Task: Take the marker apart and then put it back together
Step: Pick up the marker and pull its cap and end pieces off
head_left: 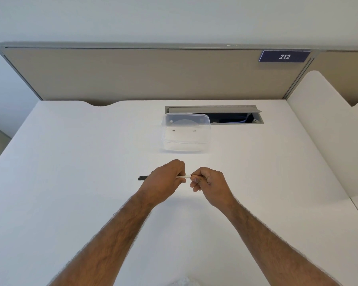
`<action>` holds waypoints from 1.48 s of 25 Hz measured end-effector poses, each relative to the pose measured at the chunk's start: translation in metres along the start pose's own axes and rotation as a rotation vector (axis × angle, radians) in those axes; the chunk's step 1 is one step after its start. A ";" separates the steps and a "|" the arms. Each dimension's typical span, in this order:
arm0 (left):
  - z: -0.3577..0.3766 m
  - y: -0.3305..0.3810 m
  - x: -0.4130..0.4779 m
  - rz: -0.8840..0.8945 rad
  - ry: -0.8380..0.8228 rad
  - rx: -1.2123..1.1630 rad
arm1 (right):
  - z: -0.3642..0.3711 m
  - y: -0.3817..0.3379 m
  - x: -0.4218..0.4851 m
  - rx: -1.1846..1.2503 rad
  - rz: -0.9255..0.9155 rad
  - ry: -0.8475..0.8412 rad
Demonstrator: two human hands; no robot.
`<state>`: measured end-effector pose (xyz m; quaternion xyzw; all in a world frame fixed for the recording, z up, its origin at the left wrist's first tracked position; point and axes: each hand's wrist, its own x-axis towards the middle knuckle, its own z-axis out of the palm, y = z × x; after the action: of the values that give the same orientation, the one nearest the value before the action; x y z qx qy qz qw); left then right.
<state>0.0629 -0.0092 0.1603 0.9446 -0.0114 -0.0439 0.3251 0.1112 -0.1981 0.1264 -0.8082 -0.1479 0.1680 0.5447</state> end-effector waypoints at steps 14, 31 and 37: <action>-0.001 0.006 -0.001 -0.004 -0.077 0.014 | -0.003 0.000 -0.003 0.039 0.010 0.001; -0.002 0.004 -0.001 0.038 -0.038 0.137 | 0.001 -0.011 -0.003 0.026 -0.035 -0.043; -0.003 0.004 0.001 0.015 -0.016 0.075 | 0.002 -0.009 -0.003 0.046 -0.014 -0.043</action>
<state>0.0640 -0.0103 0.1646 0.9556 -0.0228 -0.0485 0.2898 0.1069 -0.1948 0.1347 -0.7906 -0.1615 0.1848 0.5610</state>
